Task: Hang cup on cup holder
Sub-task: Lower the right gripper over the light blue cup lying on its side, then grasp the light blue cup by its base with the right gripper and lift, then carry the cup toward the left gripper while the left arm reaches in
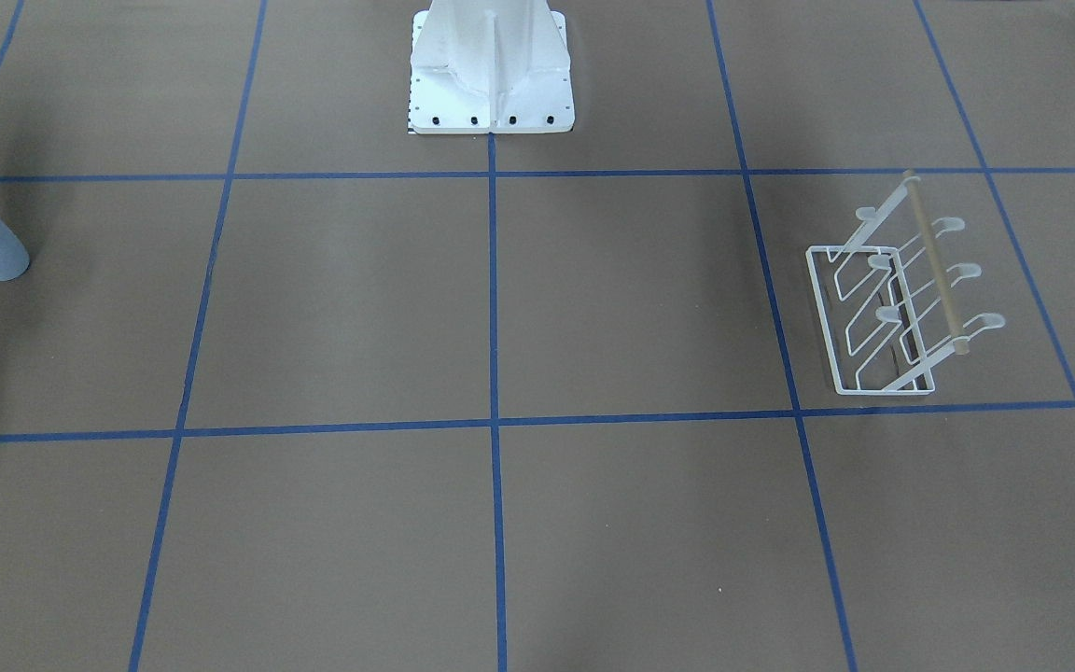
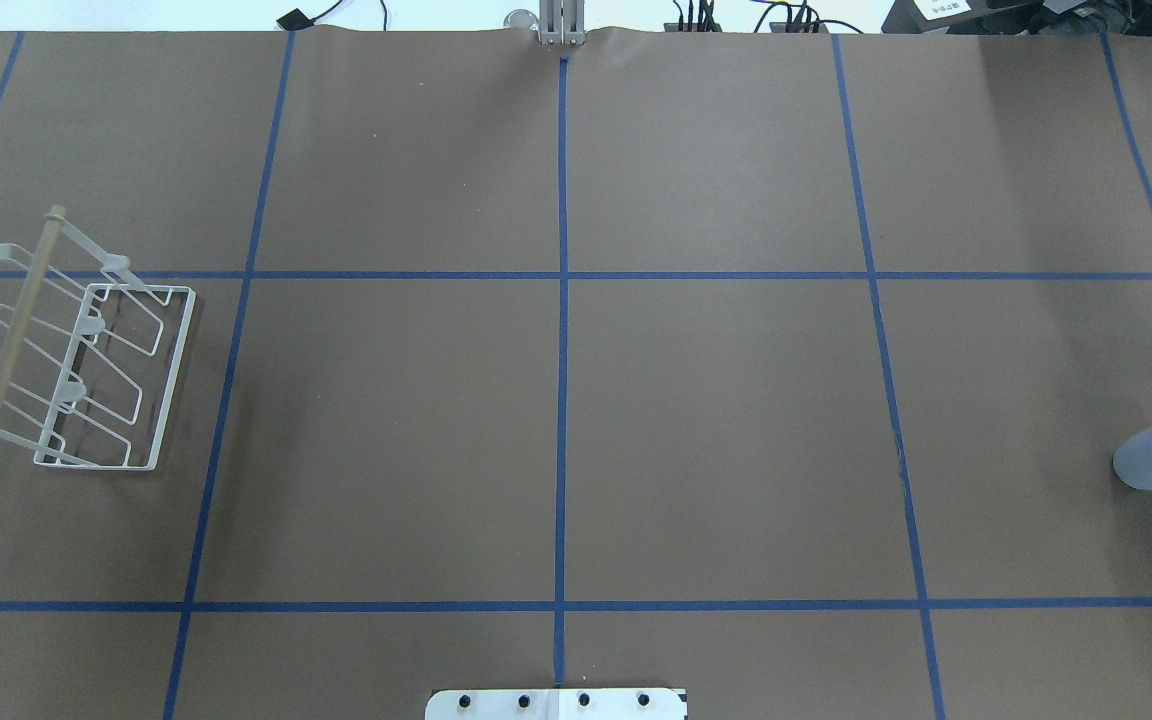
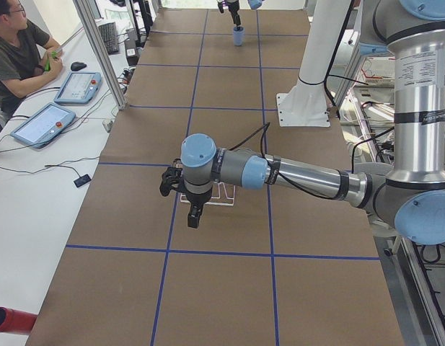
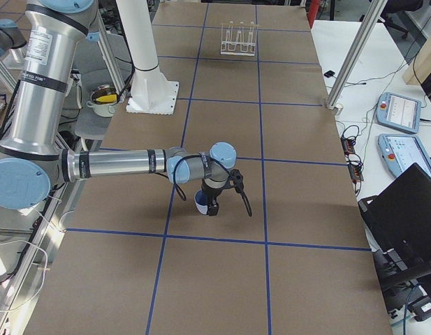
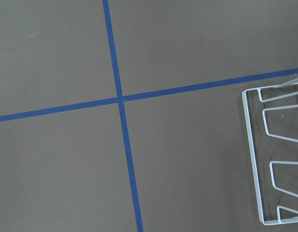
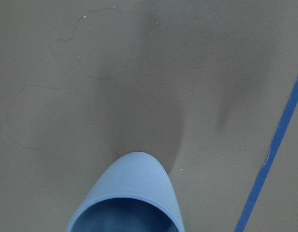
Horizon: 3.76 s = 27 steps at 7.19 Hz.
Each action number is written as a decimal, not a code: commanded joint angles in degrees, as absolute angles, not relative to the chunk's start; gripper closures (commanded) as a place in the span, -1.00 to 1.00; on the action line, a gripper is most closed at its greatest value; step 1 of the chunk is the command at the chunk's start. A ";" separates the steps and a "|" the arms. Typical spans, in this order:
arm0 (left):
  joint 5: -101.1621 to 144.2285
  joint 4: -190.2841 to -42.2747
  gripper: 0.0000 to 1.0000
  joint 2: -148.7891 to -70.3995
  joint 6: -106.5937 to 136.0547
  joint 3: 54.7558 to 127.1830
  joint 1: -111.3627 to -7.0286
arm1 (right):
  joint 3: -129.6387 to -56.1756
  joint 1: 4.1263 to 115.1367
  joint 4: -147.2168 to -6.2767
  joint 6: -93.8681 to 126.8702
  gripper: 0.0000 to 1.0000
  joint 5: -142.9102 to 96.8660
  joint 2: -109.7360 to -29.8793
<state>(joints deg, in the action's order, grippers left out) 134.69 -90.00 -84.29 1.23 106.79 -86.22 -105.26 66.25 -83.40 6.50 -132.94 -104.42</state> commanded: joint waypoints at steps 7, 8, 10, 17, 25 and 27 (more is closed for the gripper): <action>134.65 -90.00 -0.96 -84.29 1.23 106.79 -86.22 | -105.37 67.13 -83.41 7.74 1.00 -133.50 -103.80; 134.65 -90.00 -0.96 -84.29 1.23 106.79 -86.22 | -107.12 69.58 -83.50 7.73 1.00 -133.51 -103.97; 134.82 -90.00 -0.96 -84.46 1.23 107.48 -86.22 | -110.29 72.06 -83.50 7.91 1.00 -136.21 -103.63; 134.21 -108.79 -0.95 -91.21 21.99 107.31 -78.25 | -107.93 74.27 -54.18 60.12 1.00 -143.80 -90.46; 134.47 -120.35 -0.95 -107.93 70.23 107.84 -65.59 | -106.52 57.40 -26.90 121.58 1.00 -121.64 -77.36; 134.82 -131.08 -0.96 -108.54 87.81 107.75 -61.64 | -106.52 55.21 -26.81 124.28 1.00 -121.99 -75.41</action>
